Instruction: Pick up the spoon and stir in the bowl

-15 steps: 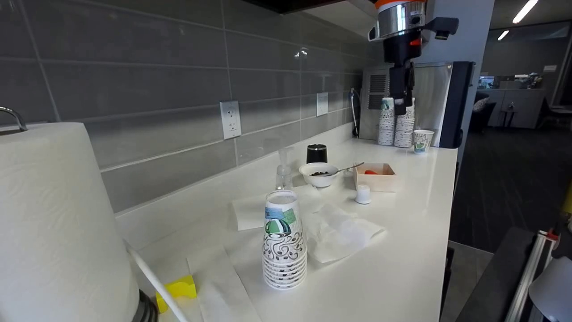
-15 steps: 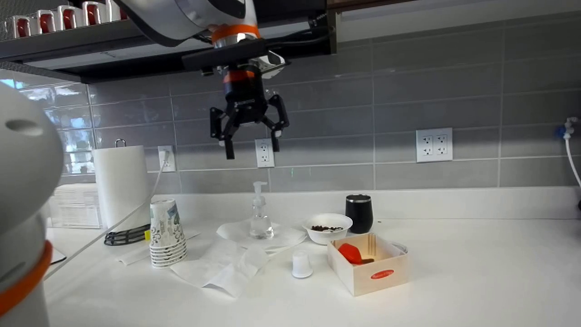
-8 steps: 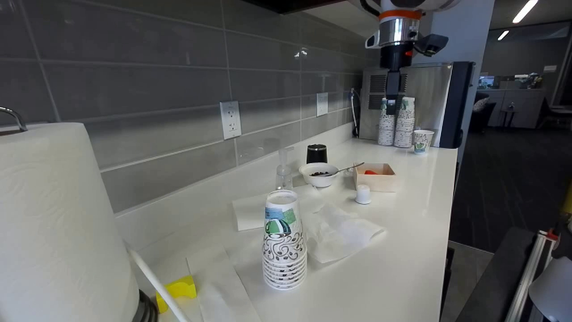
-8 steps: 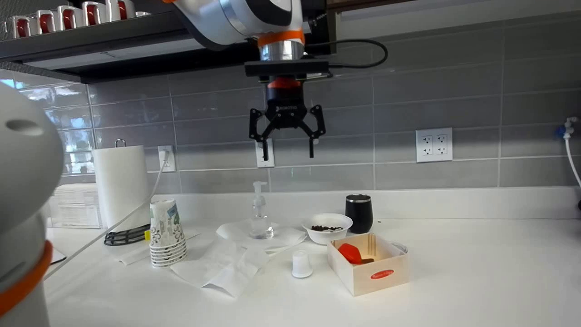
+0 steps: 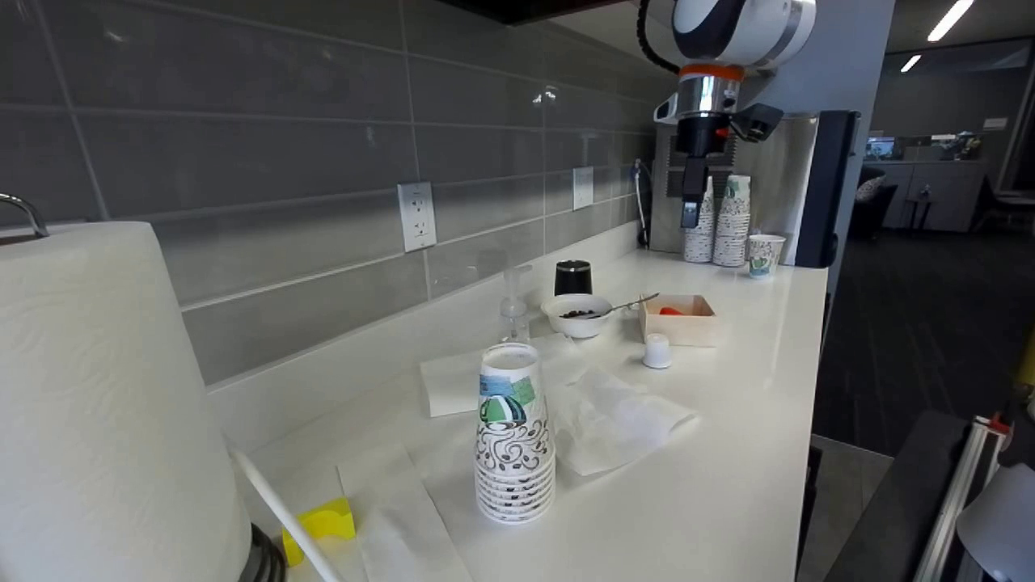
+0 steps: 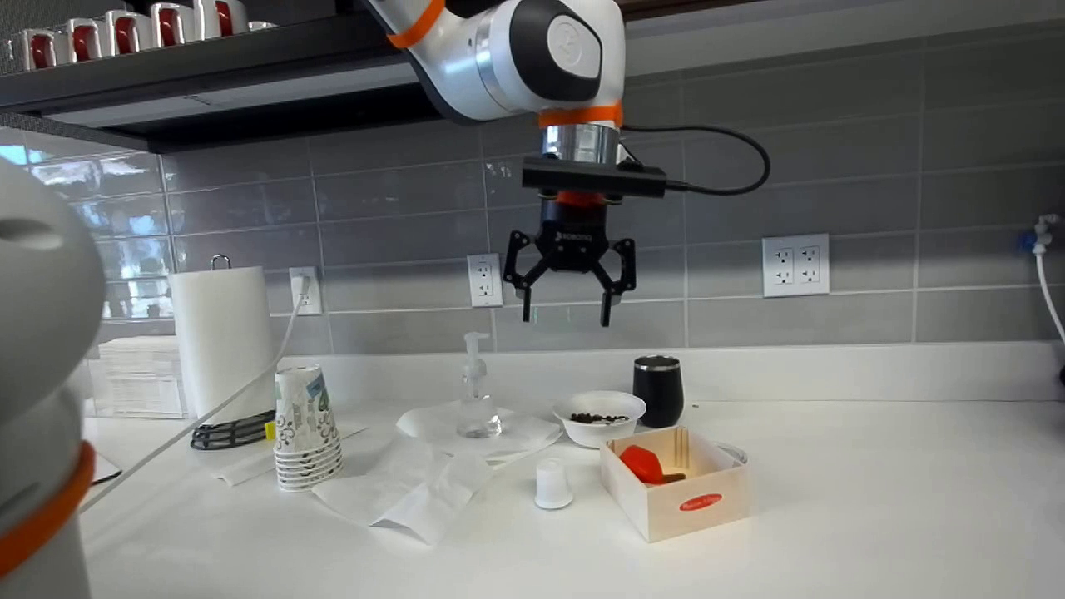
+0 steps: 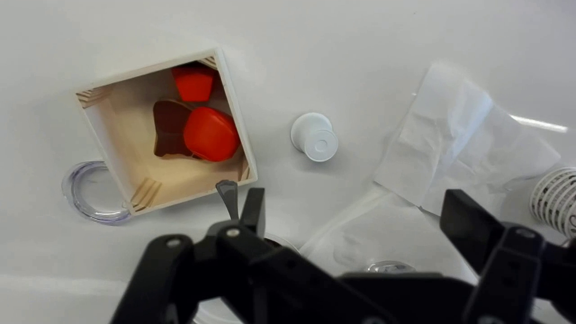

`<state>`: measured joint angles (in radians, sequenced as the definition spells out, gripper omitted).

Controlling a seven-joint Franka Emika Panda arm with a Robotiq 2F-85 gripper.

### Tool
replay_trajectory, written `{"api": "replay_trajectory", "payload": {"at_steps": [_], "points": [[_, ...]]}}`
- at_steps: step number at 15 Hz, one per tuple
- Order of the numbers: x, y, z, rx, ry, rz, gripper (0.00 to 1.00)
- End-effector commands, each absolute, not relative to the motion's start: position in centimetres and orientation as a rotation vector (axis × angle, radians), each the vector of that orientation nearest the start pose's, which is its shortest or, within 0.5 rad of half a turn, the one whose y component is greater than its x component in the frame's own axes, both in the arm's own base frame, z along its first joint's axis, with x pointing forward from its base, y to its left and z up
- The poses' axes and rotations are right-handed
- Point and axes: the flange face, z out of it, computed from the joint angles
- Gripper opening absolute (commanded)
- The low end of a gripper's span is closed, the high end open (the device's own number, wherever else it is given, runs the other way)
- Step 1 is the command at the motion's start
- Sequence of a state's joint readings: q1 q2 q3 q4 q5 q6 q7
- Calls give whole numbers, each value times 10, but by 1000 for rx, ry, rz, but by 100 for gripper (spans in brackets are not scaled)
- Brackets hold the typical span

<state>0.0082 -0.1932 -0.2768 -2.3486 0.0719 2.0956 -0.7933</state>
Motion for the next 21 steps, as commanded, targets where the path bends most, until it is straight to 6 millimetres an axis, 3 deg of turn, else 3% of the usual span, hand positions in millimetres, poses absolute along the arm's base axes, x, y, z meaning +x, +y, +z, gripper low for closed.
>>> {"api": "replay_trajectory", "payload": {"at_steps": [1, 8, 14, 21], "points": [[480, -140, 377, -2895, -713, 36, 100], [524, -160, 327, -2935, -625, 117, 100], [553, -154, 288, -2981, -527, 183, 100], [570, -155, 278, -2983, -478, 231, 100]]}}
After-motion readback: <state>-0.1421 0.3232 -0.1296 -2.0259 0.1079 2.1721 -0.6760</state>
